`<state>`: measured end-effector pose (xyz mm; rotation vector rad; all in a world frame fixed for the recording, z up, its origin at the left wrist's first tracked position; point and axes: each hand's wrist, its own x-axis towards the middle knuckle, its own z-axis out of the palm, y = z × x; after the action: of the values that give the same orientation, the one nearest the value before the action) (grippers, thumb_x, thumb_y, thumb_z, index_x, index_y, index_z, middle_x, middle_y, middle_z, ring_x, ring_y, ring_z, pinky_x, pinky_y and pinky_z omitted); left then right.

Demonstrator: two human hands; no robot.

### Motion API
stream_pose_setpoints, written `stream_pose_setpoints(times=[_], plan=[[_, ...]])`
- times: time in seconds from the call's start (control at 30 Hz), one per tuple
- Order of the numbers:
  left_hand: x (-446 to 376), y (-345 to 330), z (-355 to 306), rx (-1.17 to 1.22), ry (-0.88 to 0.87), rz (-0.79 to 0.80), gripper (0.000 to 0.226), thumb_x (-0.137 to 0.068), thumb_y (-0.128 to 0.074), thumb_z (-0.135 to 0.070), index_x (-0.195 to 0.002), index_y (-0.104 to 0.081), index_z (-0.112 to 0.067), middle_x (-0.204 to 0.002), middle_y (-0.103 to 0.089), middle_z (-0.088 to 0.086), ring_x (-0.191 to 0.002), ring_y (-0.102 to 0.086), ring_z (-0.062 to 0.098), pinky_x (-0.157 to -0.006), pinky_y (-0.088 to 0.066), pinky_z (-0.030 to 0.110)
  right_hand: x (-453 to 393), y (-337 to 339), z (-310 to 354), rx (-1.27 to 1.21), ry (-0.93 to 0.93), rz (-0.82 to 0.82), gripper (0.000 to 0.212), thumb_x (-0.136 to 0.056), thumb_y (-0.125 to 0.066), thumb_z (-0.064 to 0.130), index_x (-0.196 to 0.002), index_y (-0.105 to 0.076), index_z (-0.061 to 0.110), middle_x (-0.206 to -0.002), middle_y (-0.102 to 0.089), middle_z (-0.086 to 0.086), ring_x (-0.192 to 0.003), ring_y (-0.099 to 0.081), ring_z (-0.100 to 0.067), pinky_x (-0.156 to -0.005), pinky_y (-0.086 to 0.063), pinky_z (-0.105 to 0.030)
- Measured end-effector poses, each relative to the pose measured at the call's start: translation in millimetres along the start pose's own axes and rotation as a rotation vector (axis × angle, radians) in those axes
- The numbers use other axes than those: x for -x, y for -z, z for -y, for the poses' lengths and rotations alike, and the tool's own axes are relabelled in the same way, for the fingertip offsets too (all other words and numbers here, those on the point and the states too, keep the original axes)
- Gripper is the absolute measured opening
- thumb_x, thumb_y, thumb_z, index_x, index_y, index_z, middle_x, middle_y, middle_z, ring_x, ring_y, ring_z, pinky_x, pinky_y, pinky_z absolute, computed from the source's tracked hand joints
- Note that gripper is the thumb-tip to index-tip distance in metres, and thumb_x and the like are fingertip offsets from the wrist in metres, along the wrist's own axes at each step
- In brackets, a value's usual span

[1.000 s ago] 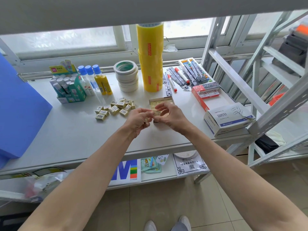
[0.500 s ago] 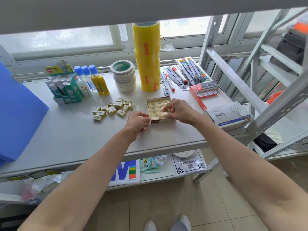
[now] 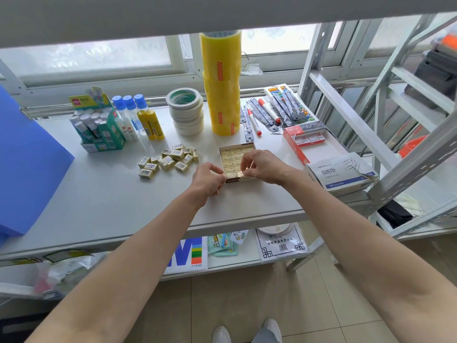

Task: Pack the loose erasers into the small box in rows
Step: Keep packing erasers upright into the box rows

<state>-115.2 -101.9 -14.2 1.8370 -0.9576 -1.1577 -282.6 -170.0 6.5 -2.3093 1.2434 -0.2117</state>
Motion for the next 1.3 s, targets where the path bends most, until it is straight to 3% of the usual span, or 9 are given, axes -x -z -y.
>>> stream_pose_setpoints(times=[0.13,0.27,0.43,0.53,0.63,0.77,0.9,1.07,1.3], plan=[[3.1,-1.3,0.7,-0.077,-0.083,-0.040,0.014,-0.088,-0.063,-0.004,-0.097,-0.055,-0.010,-0.083,-0.066,0.014,-0.059,-0.055,0.017,-0.045,-0.042,0.024,2.2,-0.7,5.0,0.068,0.014,-0.024,0.009,-0.085,-0.067,0.018,-0.089,-0.075,0.020,-0.087,-0.049,0.006,-0.085,-0.052,-0.013,-0.086,-0.045,-0.027],[3.4,-2.2,1.7,-0.081,-0.098,-0.039,0.011,-0.089,-0.062,-0.005,-0.096,-0.056,-0.010,-0.086,-0.067,0.015,-0.059,-0.055,0.017,-0.046,-0.043,0.025,5.1,-0.2,8.7,0.058,-0.020,-0.028,0.018,-0.084,-0.062,0.012,-0.091,-0.078,0.016,-0.093,-0.068,-0.001,-0.091,-0.059,-0.017,-0.079,-0.040,-0.020],[0.6,-1.1,4.7,-0.044,-0.061,-0.039,0.007,-0.089,-0.065,-0.007,-0.092,-0.059,-0.008,-0.086,-0.067,0.015,-0.060,-0.054,0.016,-0.048,-0.043,0.024,7.1,0.7,13.4,0.060,-0.047,-0.021,0.022,-0.085,-0.058,0.013,-0.094,-0.078,0.015,-0.095,-0.068,-0.004,-0.096,-0.060,-0.019,-0.079,-0.040,-0.020],[0.2,0.9,4.5,0.199,0.030,-0.043,0.009,-0.095,-0.058,-0.010,-0.087,-0.057,-0.007,-0.083,-0.065,0.015,-0.057,-0.052,0.014,-0.045,-0.042,0.020,7.9,-1.7,12.9,0.043,-0.043,-0.038,0.022,-0.086,-0.057,0.013,-0.097,-0.077,0.016,-0.105,-0.069,-0.005,-0.096,-0.061,-0.019,-0.086,-0.045,-0.025],[2.3,8.8,-0.8,0.630,0.152,-0.008,0.013,-0.099,-0.051,-0.007,-0.087,-0.055,-0.002,-0.082,-0.060,0.015,-0.061,-0.053,0.015,-0.045,-0.050,0.017,7.8,-9.1,16.0,-0.014,-0.029,-0.220,0.018,-0.088,-0.057,0.016,-0.096,-0.074,0.019,-0.103,-0.065,0.000,-0.081,-0.056,-0.012,-0.086,-0.047,-0.030],[6.1,22.0,-1.5,1.012,0.246,0.147,0.012,-0.099,-0.051,-0.007,-0.097,-0.056,0.005,-0.098,-0.060,0.023,-0.086,-0.064,0.027,-0.070,-0.061,0.044,7.7,-12.3,36.0,-0.190,0.046,-0.347,0.013,-0.089,-0.060,0.018,-0.095,-0.072,0.019,-0.093,-0.064,0.000,-0.076,-0.054,-0.010,-0.080,-0.047,-0.029],[9.3,29.7,0.6,1.078,0.221,0.298,0.025,-0.102,-0.047,-0.014,-0.118,-0.054,0.005,-0.123,-0.061,0.023,-0.104,-0.068,0.031,-0.086,-0.055,0.055,6.1,-16.3,52.1,-0.295,0.178,-0.192,0.017,-0.085,-0.069,0.026,-0.102,-0.073,0.025,-0.092,-0.065,0.000,-0.077,-0.058,-0.005,-0.076,-0.049,-0.025],[14.1,33.7,-5.9,1.091,0.230,0.304,0.023,-0.101,-0.049,-0.020,-0.109,-0.056,0.000,-0.097,-0.063,0.019,-0.089,-0.063,0.028,-0.058,-0.059,0.040,5.9,-32.9,55.5,-0.262,0.155,-0.067,0.033,-0.079,-0.075,0.033,-0.111,-0.069,0.024,-0.099,-0.058,0.002,-0.080,-0.053,-0.004,-0.079,-0.047,-0.025],[18.1,32.9,-3.5,0.988,0.213,0.298,0.022,-0.096,-0.055,-0.010,-0.115,-0.053,0.002,-0.107,-0.064,0.025,-0.096,-0.066,0.035,-0.080,-0.057,0.049,9.9,-30.4,52.7,-0.443,0.068,-0.174,0.018,-0.081,-0.075,0.025,-0.089,-0.063,0.015,-0.078,-0.062,0.003,-0.068,-0.057,-0.009,-0.065,-0.050,-0.030]])
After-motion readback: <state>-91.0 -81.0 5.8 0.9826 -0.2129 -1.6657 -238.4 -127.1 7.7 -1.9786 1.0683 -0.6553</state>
